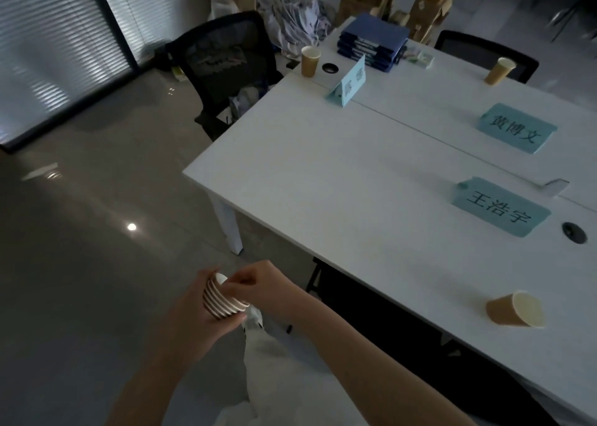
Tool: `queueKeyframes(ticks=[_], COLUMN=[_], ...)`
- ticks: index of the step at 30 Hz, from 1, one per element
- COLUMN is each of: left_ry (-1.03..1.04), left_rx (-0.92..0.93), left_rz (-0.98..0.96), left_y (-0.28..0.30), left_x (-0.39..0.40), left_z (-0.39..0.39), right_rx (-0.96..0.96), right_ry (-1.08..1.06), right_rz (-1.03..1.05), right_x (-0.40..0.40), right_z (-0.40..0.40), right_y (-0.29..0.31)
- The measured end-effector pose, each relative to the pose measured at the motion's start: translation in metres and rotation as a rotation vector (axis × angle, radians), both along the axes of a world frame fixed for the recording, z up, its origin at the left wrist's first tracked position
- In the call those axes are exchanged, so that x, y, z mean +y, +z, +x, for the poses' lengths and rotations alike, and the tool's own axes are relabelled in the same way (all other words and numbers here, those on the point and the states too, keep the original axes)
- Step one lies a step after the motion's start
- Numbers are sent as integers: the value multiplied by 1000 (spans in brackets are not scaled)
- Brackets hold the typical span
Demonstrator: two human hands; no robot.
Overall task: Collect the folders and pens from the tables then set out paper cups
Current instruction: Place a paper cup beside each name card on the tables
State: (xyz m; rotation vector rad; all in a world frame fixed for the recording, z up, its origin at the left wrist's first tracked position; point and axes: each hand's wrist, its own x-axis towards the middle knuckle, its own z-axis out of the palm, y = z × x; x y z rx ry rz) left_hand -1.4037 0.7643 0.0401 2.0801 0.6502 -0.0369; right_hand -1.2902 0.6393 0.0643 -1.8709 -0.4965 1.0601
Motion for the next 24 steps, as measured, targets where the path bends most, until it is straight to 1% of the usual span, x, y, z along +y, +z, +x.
queueKeyframes(ticks=[5,6,9,10,13,18,22,24], left_ry=[24,36,77,86,155,219,214,224], left_rx=[12,13,23,28,18,0,-27,-10], left_rz=[-10,-28,-35,-32,-3,-85,-194,-236], left_y=[-9,-10,-4,-1,10,13,7,0], left_x=[67,81,125,142,177,224,246,256], left_z=[49,60,102,118,164,250,322,361], right_rx=[3,34,231,255,254,276,281,319], right_ry=[44,34,-96,-129,-200,-299,-282,-274], right_rz=[13,18,102,121,120,30,-40,-25], right_x=[71,84,124,137,159,181,192,201], right_z=[50,64,115,135,190,252,278,294], right_y=[-13,-13,-10,-8,-2,-11,-19,-25])
